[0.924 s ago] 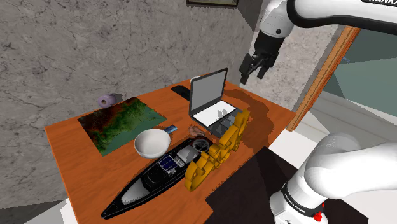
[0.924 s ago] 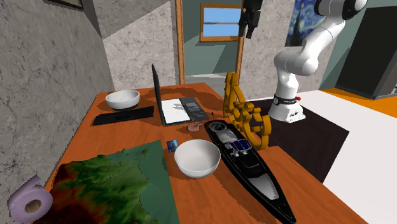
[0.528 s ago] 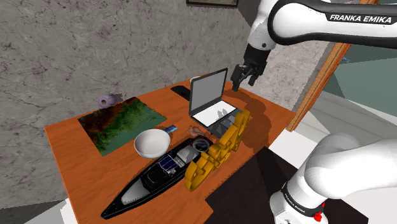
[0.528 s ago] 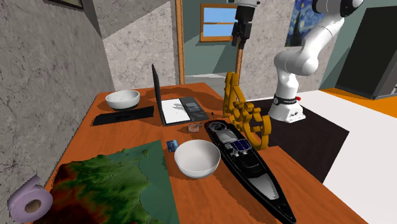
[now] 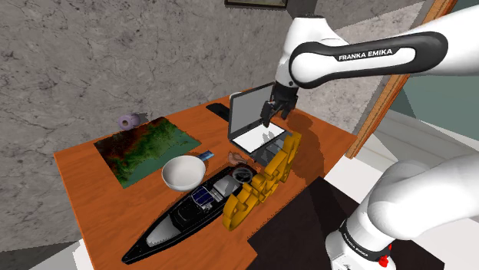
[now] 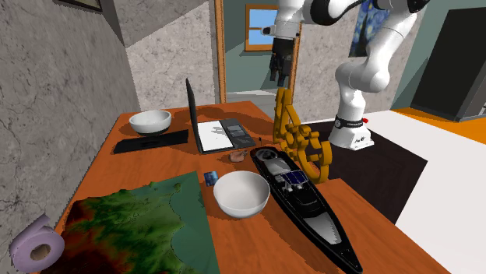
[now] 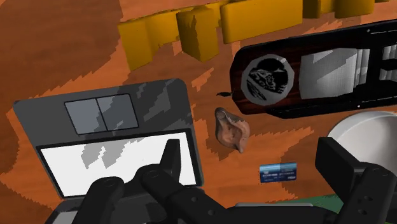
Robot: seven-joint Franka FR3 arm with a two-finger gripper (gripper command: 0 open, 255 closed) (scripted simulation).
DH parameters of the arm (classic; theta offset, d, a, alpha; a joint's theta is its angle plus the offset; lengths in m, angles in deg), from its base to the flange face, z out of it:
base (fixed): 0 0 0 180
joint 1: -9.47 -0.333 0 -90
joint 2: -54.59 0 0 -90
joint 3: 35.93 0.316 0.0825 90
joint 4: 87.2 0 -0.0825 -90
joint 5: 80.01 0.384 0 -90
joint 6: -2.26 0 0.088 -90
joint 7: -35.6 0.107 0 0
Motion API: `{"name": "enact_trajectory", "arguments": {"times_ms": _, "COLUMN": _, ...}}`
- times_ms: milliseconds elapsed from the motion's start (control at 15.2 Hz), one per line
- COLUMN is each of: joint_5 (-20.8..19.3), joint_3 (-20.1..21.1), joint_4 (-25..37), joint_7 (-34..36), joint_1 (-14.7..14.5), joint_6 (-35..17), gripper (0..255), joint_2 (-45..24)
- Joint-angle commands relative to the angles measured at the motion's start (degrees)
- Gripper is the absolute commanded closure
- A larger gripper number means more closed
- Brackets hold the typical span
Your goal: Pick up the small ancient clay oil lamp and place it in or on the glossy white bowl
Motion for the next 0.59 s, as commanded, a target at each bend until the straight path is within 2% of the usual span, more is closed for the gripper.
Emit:
{"name": "enact_trajectory", "arguments": {"times_ms": 0, "joint_5": -0.03, "joint_3": -0.13, "joint_4": -0.67, "joint_7": -0.41, "joint_1": -0.04, "joint_6": -3.79, "gripper": 0, "joint_2": -3.34}}
{"name": "enact_trajectory", "arguments": {"times_ms": 528, "joint_5": -0.21, "joint_3": -0.5, "joint_4": 0.29, "joint_7": -1.99, "joint_1": -0.1, "joint_6": -17.95, "gripper": 0, "joint_2": -19.74}}
